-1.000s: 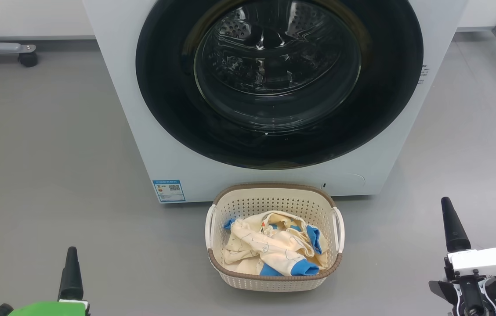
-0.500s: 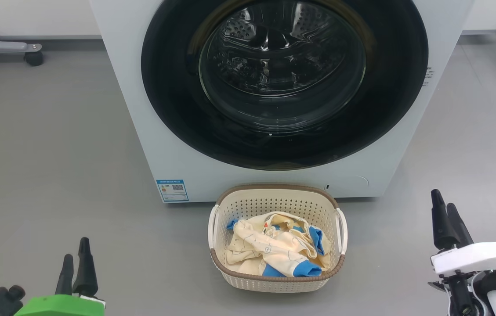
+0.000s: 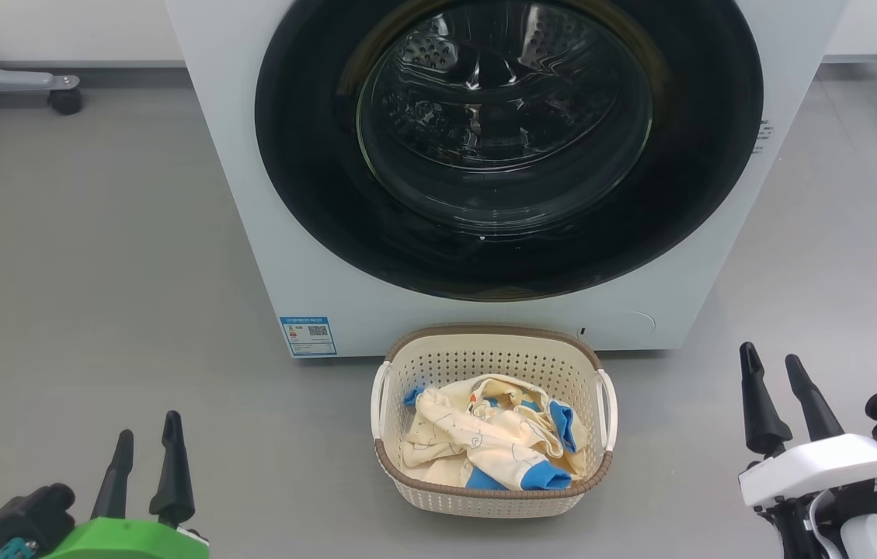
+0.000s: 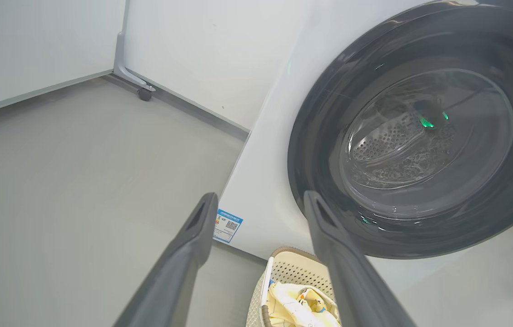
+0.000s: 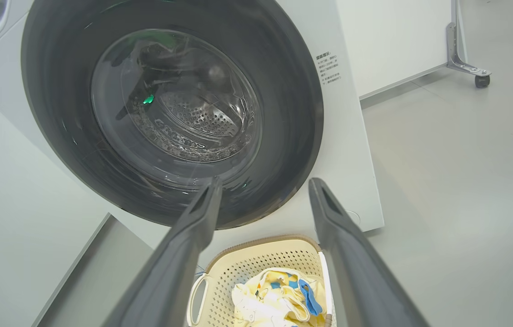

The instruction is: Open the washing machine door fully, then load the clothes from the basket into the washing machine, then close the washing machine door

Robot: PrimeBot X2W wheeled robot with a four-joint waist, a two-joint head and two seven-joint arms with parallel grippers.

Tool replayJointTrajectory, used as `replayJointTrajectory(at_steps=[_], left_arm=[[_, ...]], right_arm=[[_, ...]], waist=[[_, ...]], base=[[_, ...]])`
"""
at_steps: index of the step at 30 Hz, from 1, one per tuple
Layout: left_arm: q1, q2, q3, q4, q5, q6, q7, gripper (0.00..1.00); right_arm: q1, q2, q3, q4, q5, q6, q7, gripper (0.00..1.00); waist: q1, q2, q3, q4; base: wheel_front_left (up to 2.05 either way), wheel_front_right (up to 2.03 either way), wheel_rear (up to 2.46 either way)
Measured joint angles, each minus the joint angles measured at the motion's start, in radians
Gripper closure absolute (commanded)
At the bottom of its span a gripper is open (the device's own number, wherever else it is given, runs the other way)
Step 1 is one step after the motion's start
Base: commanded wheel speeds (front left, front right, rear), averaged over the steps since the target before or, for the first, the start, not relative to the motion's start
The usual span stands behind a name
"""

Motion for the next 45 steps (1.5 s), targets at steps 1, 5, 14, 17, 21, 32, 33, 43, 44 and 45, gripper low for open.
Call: replayJointTrajectory(at_steps=[1, 5, 14, 17, 21, 32, 33, 43, 44, 45], left_arm=[[0.000, 0.002, -0.003, -0.001, 0.023, 0.000, -0.001, 0.00], [0.002, 0.003, -0.004, -0.001, 0.101, 0.001, -0.010, 0.00], [0.004, 0.002, -0.011, -0.005, 0.265, 0.001, -0.036, 0.00], [0.005, 0.002, -0.011, -0.005, 0.319, 0.001, -0.044, 0.00], [0.015, 0.002, -0.010, -0.006, 0.401, 0.003, -0.058, 0.00], [0.016, -0.002, 0.000, -0.014, 0.549, 0.011, -0.080, 0.00], [0.016, -0.002, 0.001, -0.015, 0.552, 0.011, -0.080, 0.00], [0.016, -0.011, 0.012, -0.023, 0.552, 0.011, -0.083, 0.00], [0.016, -0.011, 0.015, -0.024, 0.552, 0.011, -0.083, 0.00], [0.016, -0.012, 0.019, -0.025, 0.552, 0.011, -0.083, 0.00]], right_arm=[[0.003, 0.000, 0.000, 0.001, -0.017, 0.000, -0.002, 0.00], [0.015, 0.002, -0.001, 0.009, -0.079, 0.000, -0.015, 0.00], [0.022, 0.009, -0.011, 0.018, -0.216, 0.000, -0.041, 0.00], [0.033, 0.010, -0.012, 0.026, -0.261, 0.000, -0.050, 0.00], [0.035, 0.016, -0.018, 0.030, -0.335, 0.000, -0.068, 0.00], [0.035, 0.031, -0.049, 0.029, -0.466, 0.000, -0.100, 0.00], [0.035, 0.033, -0.055, 0.029, -0.466, 0.001, -0.101, 0.00], [0.040, 0.045, -0.084, 0.035, -0.466, 0.001, -0.101, 0.00], [0.042, 0.045, -0.085, 0.036, -0.466, 0.001, -0.101, 0.00], [0.045, 0.045, -0.085, 0.036, -0.467, 0.001, -0.101, 0.00]], waist=[[0.0000, 0.0000, 0.000, 0.000], [0.0000, 0.0000, 0.000, 0.001], [0.0000, 0.0000, 0.000, 0.003], [0.0000, 0.0000, 0.000, 0.004], [0.0000, 0.0000, 0.002, 0.004], [0.0000, 0.0000, 0.004, 0.002], [0.0000, 0.0000, 0.004, 0.002], [0.0000, 0.0000, 0.002, 0.000], [0.0000, 0.0000, 0.002, 0.000], [0.0000, 0.0000, 0.002, 0.000]], base=[[0.00, 0.00, 0.00], [0.00, 0.00, 0.00], [0.00, 0.00, 0.00], [0.00, 0.00, 0.00], [0.00, 0.00, 0.00], [0.00, 0.00, 0.00], [0.00, 0.00, 0.00], [0.00, 0.00, 0.00], [0.00, 0.00, 0.00], [0.00, 0.00, 0.00]])
